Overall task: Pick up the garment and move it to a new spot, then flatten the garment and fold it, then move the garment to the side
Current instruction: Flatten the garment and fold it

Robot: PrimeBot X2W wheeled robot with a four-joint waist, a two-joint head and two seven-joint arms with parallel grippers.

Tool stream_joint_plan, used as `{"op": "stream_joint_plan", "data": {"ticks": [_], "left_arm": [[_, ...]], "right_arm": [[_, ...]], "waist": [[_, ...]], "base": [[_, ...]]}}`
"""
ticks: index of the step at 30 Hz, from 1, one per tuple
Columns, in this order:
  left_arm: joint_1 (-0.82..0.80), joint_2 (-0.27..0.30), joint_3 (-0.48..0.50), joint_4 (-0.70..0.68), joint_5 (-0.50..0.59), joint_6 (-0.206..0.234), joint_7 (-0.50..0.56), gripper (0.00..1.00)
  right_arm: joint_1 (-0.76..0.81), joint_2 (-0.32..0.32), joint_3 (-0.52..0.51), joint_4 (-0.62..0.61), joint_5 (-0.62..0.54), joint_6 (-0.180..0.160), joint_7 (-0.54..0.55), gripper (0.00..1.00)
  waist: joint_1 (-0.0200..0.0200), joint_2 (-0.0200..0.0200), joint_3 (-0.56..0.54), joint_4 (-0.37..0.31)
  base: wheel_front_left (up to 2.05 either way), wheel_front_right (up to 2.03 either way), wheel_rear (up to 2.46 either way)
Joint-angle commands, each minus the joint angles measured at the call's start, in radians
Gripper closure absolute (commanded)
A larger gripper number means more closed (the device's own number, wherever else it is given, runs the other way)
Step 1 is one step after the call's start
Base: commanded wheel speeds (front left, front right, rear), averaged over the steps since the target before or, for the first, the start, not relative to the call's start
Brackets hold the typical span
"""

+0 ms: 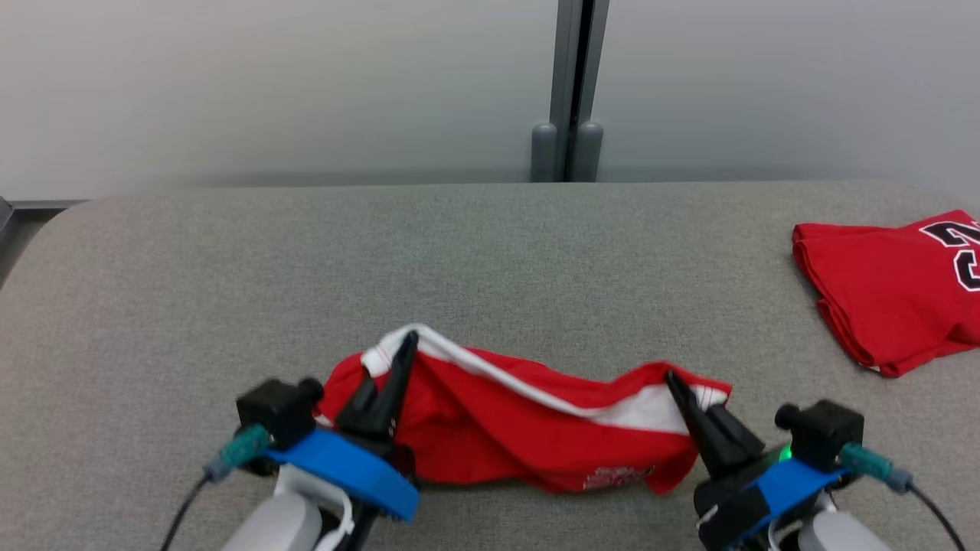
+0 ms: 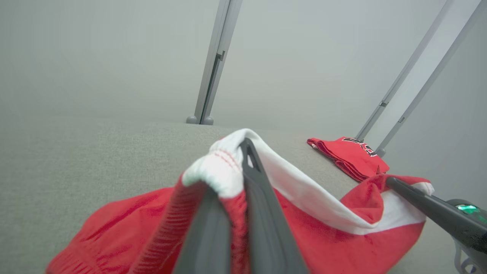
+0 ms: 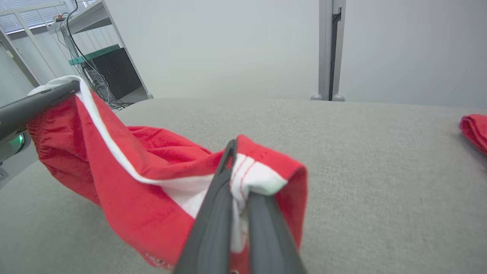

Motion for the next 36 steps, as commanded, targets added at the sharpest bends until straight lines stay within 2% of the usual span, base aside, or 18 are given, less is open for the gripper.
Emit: {"op": "stream_joint_plan", "data": {"ticks": [1,7,10,15,20,22,25,28,36], "left_arm": [[-0.044,0.003,0.017,-0.011,-0.010,0.008,0.007,1.00],[-0.315,0.014,0.081,-0.030,-0.032,0.003,0.086,1.00],[-0.496,0.024,0.105,-0.006,-0.042,-0.002,0.127,1.00],[-0.784,0.008,0.152,0.079,-0.067,-0.005,0.153,1.00],[-1.042,-0.010,0.150,0.180,-0.071,-0.010,0.141,1.00],[-1.116,-0.018,0.121,0.211,-0.076,-0.010,0.139,1.00],[-1.192,-0.016,0.072,0.250,-0.100,-0.008,0.120,1.00],[-1.212,-0.007,0.015,0.277,-0.135,-0.009,0.100,1.00],[-1.038,0.042,-0.095,0.322,-0.236,-0.009,0.009,1.00]], "right_arm": [[-0.044,-0.010,-0.002,-0.007,0.012,0.001,-0.004,1.00],[-0.347,-0.032,0.027,-0.007,0.066,0.001,0.051,1.00],[-0.550,-0.029,0.035,0.025,0.112,0.001,0.084,1.00],[-0.863,-0.026,0.027,0.108,0.188,0.001,0.117,1.00],[-1.119,-0.035,0.032,0.203,0.247,0.001,0.129,1.00],[-1.197,-0.050,0.039,0.242,0.257,0.001,0.124,1.00],[-1.268,-0.060,0.061,0.290,0.281,0.001,0.111,1.00],[-1.270,-0.070,0.100,0.312,0.319,0.001,0.092,1.00],[-1.086,-0.096,0.254,0.307,0.438,0.001,0.040,1.00]], "waist": [[0.0000,0.0001,0.011,0.001],[0.0000,0.0001,0.114,-0.026],[0.0000,0.0001,0.180,-0.044],[0.0000,0.0001,0.274,-0.065],[0.0000,0.0001,0.332,-0.080],[0.0000,0.0001,0.346,-0.083],[0.0000,0.0001,0.358,-0.082],[0.0000,0.0001,0.364,-0.083],[0.0000,0.0001,0.375,-0.084]], "base": [[0.00,0.00,0.00],[0.00,0.00,0.00],[0.00,0.00,0.00],[0.00,0.00,0.00],[0.00,0.00,0.00],[0.00,0.00,0.00],[0.00,0.00,0.00],[0.00,0.00,0.00],[0.00,0.00,0.00]]}}
